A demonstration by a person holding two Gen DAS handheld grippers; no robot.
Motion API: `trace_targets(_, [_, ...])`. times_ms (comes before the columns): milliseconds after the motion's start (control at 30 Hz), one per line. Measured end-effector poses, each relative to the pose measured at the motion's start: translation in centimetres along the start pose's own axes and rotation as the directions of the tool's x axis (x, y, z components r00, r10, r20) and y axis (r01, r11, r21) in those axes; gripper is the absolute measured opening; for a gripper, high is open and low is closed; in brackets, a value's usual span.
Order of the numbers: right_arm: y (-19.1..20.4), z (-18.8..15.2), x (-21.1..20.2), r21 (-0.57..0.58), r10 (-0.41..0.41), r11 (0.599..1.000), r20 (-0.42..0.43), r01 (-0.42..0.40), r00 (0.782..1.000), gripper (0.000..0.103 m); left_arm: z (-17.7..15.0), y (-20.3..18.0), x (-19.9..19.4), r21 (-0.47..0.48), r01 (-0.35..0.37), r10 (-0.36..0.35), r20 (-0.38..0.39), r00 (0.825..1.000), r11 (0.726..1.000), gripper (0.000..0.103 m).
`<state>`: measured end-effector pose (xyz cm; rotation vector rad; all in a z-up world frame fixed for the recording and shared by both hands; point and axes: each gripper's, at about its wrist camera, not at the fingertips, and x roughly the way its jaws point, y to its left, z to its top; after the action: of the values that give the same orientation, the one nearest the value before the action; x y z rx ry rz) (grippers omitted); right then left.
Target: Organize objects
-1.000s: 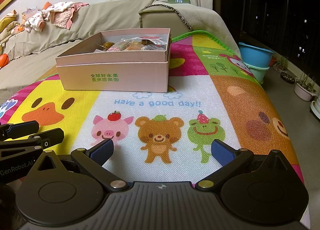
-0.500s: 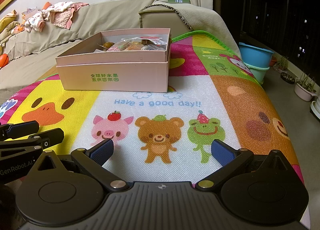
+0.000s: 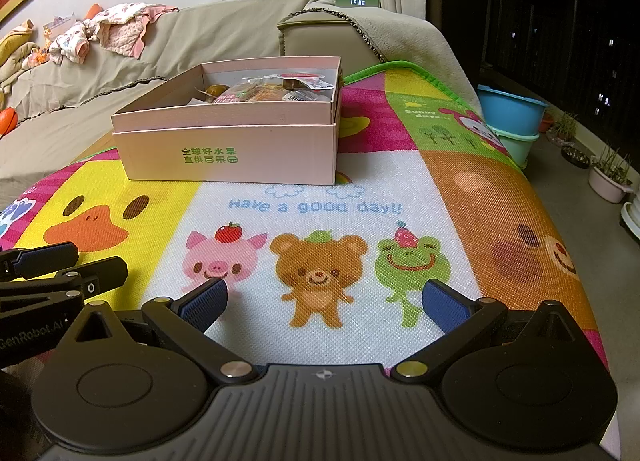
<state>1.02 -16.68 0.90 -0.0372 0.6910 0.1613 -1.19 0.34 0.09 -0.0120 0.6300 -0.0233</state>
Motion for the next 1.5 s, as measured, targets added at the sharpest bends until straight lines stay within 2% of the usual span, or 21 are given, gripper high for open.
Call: trace_targets(1500, [-0.08,0.01,-0.04,0.001,0.002,1.000,-0.001,-0.002,1.000,0.103,0.09,0.21,0.00,-0.006,0.003,-0.003,-0.006,1.000,1.000,0.058])
